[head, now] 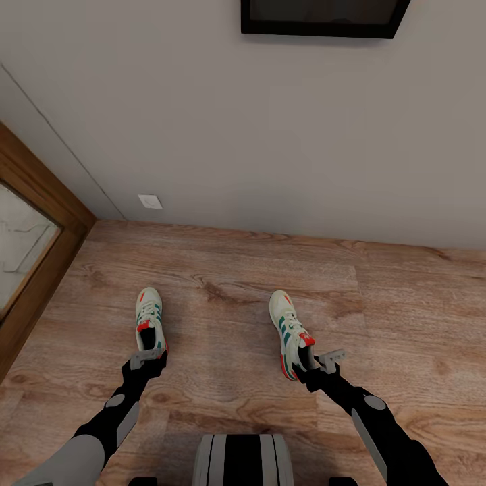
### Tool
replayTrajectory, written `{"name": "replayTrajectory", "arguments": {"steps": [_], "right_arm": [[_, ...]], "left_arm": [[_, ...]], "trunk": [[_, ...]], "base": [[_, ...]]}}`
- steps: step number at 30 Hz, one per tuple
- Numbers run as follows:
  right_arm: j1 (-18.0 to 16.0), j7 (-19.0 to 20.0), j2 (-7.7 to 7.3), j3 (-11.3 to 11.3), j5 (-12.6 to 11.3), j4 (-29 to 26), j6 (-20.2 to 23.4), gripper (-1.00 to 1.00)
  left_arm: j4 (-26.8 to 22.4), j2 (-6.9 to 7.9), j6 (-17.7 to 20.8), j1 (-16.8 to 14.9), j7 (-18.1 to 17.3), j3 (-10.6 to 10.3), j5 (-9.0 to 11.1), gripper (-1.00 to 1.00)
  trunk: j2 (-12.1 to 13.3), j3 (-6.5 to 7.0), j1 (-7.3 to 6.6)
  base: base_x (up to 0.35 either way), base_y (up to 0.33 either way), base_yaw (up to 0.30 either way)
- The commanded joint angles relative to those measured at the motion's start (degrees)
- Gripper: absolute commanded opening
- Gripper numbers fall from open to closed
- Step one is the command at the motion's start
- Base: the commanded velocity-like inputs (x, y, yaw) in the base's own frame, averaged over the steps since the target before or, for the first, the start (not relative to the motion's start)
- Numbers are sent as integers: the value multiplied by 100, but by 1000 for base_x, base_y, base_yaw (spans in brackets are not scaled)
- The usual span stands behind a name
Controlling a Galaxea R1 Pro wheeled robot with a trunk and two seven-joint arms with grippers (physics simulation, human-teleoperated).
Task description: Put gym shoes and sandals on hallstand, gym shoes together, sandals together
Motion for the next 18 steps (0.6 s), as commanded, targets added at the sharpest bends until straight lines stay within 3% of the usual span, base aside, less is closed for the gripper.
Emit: {"name": "replayTrajectory", "arguments": {"steps": [1, 17, 18], "right_arm": [[-1, 8, -4, 10, -53, -7, 42, -100], [-1, 8, -4, 9, -53, -8, 42, -100], [-1, 8, -4, 7, -53, -8, 42, -100]], "left_arm": [[2, -2, -15, -3, -29, 29, 16, 100], [-11, -3, -18, -3, -29, 26, 21, 100], [-10, -3, -19, -3, -29, 27, 22, -100]], "trunk": [[-1, -3, -1], [-1, -3, -1], [-1, -3, -1]], "base": [[0, 0, 0], [53, 0, 0], [11, 0, 0]]}}
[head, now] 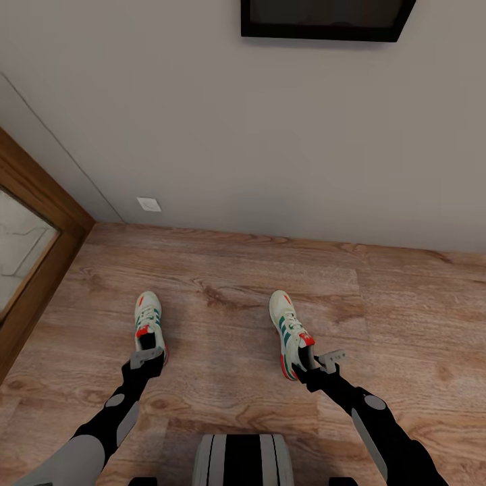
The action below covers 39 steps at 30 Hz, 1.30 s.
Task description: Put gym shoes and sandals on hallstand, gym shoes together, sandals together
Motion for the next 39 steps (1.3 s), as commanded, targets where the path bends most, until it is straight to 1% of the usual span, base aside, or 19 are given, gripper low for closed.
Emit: {"name": "replayTrajectory", "arguments": {"steps": [1, 11, 39], "right_arm": [[-1, 7, -6, 11, -53, -7, 42, -100], [-1, 7, -7, 11, -53, -7, 49, -100], [-1, 7, -8, 12, -53, -7, 42, -100]], "left_arm": [[8, -2, -18, -3, -30, 21, 14, -100], [15, 6, -20, -3, -22, 47, 26, -100], [-21, 8, -28, 13, -30, 40, 36, -100]], "trunk": [[-1, -3, -1], [-1, -3, -1], [-1, -1, -1]], "base": [[7, 0, 0], [1, 0, 0], [10, 0, 0]]}}
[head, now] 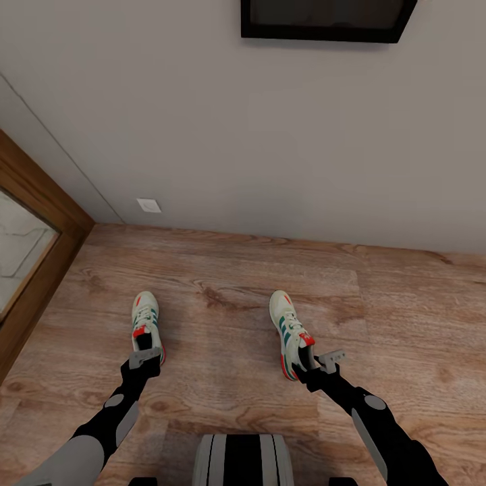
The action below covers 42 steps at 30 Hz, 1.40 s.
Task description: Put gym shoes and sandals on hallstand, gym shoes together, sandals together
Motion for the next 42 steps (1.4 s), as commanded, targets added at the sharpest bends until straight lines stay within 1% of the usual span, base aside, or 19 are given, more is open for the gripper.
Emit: {"name": "replayTrajectory", "arguments": {"steps": [1, 5, 22, 24, 29, 32, 34, 37, 38, 39, 40, 41, 42], "right_arm": [[-1, 8, -6, 10, -53, -7, 42, -100], [-1, 8, -8, 9, -53, -7, 42, -100], [-1, 8, -1, 10, -33, 37, 34, -100], [-1, 8, 0, 10, -29, 126, 29, -100], [-1, 8, -10, -1, -26, 473, -5, -100], [-1, 6, -54, -18, -29, 706, -42, -100], [-1, -5, -200, -26, -33, 971, -213, -100], [-1, -14, -300, -29, -34, 1143, -420, -100], [-1, -19, -360, -30, -34, 1288, -596, -100], [-1, -20, -385, -31, -36, 1370, -692, -100], [-1, -23, -425, -34, -41, 1550, -898, -100], [-1, -26, -446, -36, -43, 1644, -1007, -100], [-1, -39, -501, -36, -51, 2104, -1570, -100]], "left_arm": [[5, -2, -21, -2, -32, 25, 16, -100], [4, -2, -31, -1, -28, 30, 16, -100], [5, 12, -43, 31, -56, 16, 16, -100], [6, 24, -43, 48, -87, 15, 12, -100], [-68, 67, -49, 272, -115, 15, 4, -100], [-197, 74, -50, 367, -122, 9, -4, -100], [-408, 76, -47, 555, -132, -15, -19, -100], [-550, 71, -45, 674, -148, -38, -27, -100], [-636, 67, -45, 751, -184, -48, -31, -100], [-675, 65, -44, 791, -214, -51, -32, -100], [-743, 63, -44, 870, -292, -56, -34, -100], [-771, 63, -44, 908, -342, -56, -34, -100], [-910, 66, -44, 1068, -635, -56, -39, -100]], "trunk": [[-1, 0, -1], [-1, 22, -1], [22, 542, -45], [24, 604, -50], [31, 758, -63], [35, 850, -71], [38, 912, -76], [42, 1004, -83], [43, 1035, -86], [44, 1066, -89], [46, 1097, -91], [47, 1128, -94], [48, 1158, -96]], "base": [[0, 0, 0], [0, 0, 0], [0, 0, 0], [0, 0, 0], [0, 0, 0], [0, 0, 0], [0, 0, 0], [0, 0, 0], [0, 0, 0], [0, 0, 0], [0, 0, 0], [0, 0, 0], [0, 0, 0]]}}
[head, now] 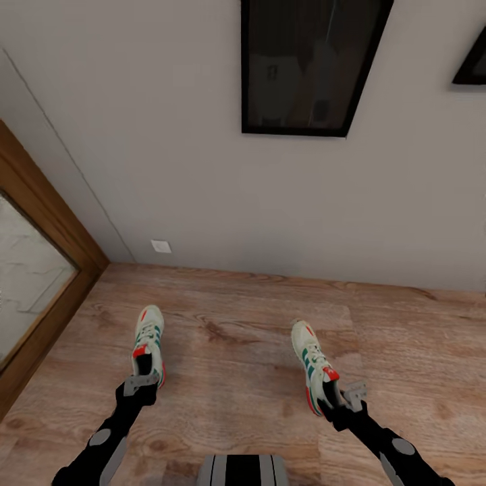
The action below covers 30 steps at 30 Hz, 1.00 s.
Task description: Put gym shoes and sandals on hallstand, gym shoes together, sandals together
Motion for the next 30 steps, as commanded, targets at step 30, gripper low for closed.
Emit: {"name": "replayTrajectory", "arguments": {"steps": [30], "right_arm": [[-2, -1265, 39, -445, -98, 2288, -2348, -100]], "left_arm": [[-187, -23, -5, 466, -403, 81, 5, -100]], "trunk": [[39, 926, -78]], "base": [[0, 0, 0]]}}
